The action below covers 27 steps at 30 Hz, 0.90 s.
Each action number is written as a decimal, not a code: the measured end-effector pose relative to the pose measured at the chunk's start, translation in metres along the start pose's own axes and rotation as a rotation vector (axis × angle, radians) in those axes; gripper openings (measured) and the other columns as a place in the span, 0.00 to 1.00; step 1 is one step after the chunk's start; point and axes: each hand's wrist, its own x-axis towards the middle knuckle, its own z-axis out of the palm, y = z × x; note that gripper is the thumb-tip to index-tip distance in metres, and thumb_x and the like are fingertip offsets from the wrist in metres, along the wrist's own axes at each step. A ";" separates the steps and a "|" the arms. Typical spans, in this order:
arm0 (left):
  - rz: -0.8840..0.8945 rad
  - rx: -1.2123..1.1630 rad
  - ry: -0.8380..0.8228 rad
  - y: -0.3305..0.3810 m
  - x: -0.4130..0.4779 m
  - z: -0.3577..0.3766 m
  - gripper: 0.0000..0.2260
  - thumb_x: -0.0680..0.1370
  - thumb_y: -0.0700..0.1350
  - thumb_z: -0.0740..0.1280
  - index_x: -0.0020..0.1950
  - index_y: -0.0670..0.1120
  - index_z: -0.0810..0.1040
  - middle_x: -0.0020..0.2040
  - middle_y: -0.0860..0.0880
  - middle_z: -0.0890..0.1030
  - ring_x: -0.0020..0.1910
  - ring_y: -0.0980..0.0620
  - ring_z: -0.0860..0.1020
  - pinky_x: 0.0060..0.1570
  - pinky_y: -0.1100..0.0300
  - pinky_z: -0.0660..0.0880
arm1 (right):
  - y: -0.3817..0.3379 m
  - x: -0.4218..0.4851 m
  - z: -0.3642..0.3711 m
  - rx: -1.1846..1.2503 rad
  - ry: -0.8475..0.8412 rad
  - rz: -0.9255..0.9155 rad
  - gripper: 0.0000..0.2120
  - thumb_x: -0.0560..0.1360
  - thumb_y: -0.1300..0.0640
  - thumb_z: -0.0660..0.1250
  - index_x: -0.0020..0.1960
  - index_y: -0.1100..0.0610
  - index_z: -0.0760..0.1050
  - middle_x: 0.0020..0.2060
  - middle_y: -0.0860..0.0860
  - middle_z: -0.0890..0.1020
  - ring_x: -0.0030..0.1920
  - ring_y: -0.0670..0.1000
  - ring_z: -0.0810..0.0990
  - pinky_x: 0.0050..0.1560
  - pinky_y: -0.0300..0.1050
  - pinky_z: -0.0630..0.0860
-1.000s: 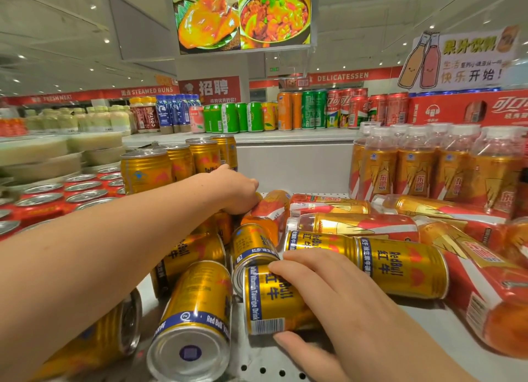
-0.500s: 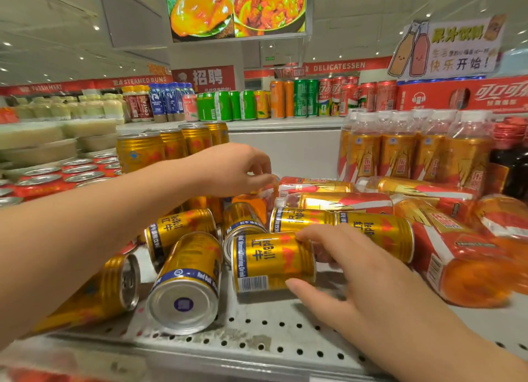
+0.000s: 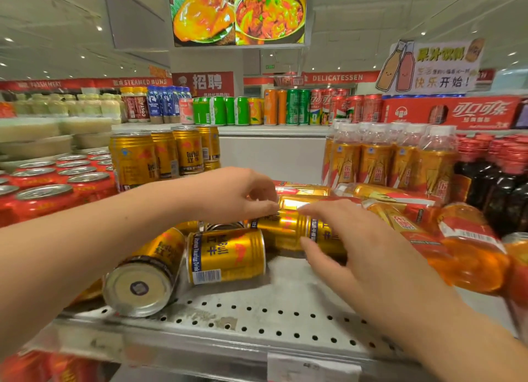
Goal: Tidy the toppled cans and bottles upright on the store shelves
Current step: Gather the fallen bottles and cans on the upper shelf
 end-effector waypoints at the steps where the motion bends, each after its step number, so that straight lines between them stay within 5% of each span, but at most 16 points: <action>1: -0.002 -0.001 -0.030 0.005 0.000 0.002 0.15 0.80 0.64 0.62 0.62 0.60 0.78 0.55 0.61 0.80 0.52 0.61 0.78 0.48 0.64 0.76 | 0.007 0.003 -0.006 -0.051 0.037 0.020 0.19 0.78 0.43 0.61 0.68 0.42 0.69 0.59 0.38 0.75 0.59 0.40 0.72 0.58 0.39 0.73; 7: -0.067 0.013 -0.090 0.016 -0.001 0.012 0.25 0.78 0.69 0.61 0.71 0.59 0.71 0.57 0.60 0.74 0.53 0.58 0.76 0.43 0.67 0.70 | 0.031 0.011 -0.010 -0.361 -0.126 0.120 0.29 0.78 0.38 0.60 0.75 0.48 0.60 0.67 0.45 0.71 0.65 0.48 0.70 0.67 0.45 0.70; 16: -0.181 0.089 -0.296 0.011 0.012 -0.005 0.29 0.74 0.72 0.65 0.68 0.56 0.75 0.55 0.57 0.75 0.54 0.53 0.77 0.54 0.55 0.77 | 0.017 0.023 -0.002 -0.530 -0.200 0.161 0.28 0.73 0.29 0.59 0.64 0.46 0.69 0.53 0.47 0.74 0.53 0.49 0.70 0.51 0.43 0.71; 19: -0.189 0.122 -0.296 0.002 0.009 -0.005 0.26 0.74 0.72 0.64 0.63 0.55 0.76 0.54 0.55 0.79 0.50 0.55 0.78 0.49 0.56 0.77 | 0.003 0.023 0.003 -0.491 -0.162 0.206 0.28 0.73 0.26 0.54 0.58 0.46 0.71 0.48 0.46 0.72 0.49 0.47 0.69 0.43 0.42 0.69; 22: -0.175 0.094 -0.322 -0.005 0.008 -0.005 0.23 0.76 0.71 0.63 0.61 0.56 0.75 0.53 0.56 0.79 0.49 0.57 0.77 0.43 0.60 0.73 | -0.010 0.020 0.007 -0.370 -0.118 0.246 0.27 0.74 0.27 0.48 0.58 0.44 0.71 0.48 0.44 0.71 0.50 0.47 0.70 0.47 0.43 0.72; 27: -0.142 0.070 -0.347 -0.019 0.001 -0.019 0.25 0.77 0.69 0.63 0.69 0.57 0.75 0.60 0.57 0.79 0.57 0.55 0.78 0.61 0.54 0.77 | -0.029 0.010 0.013 0.008 -0.155 0.310 0.24 0.72 0.25 0.50 0.61 0.33 0.67 0.53 0.34 0.69 0.53 0.38 0.72 0.49 0.38 0.74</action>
